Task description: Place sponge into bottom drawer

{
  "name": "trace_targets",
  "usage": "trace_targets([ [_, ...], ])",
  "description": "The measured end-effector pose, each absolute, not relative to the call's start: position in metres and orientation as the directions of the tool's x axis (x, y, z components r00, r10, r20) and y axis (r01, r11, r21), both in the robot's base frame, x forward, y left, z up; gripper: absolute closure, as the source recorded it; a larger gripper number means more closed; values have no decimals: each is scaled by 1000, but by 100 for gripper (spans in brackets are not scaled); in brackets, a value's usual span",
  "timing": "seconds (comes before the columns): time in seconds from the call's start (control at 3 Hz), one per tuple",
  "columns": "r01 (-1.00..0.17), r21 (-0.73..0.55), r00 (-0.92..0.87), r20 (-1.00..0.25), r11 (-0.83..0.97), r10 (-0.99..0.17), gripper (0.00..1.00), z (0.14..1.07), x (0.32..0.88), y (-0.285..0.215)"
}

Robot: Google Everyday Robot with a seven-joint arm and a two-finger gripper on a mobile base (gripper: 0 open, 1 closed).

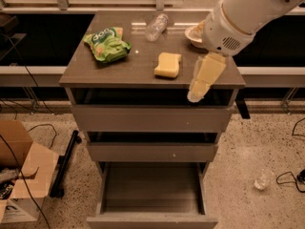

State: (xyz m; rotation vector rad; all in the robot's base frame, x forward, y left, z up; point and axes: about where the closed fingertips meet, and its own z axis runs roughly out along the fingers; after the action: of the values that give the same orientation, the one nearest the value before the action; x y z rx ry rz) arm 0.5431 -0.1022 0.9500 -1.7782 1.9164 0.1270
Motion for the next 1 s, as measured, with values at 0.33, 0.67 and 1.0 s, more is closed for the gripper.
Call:
trace_targets([
  [0.33,-945,-262,-55,-456,194,-888,0,927,567,-94],
  [0.67,-930,-257,-102,-508,264,-855,0,911,603,-91],
  [1.0,-922,-253,-124,-525,294,-842,0,896,640,-90],
])
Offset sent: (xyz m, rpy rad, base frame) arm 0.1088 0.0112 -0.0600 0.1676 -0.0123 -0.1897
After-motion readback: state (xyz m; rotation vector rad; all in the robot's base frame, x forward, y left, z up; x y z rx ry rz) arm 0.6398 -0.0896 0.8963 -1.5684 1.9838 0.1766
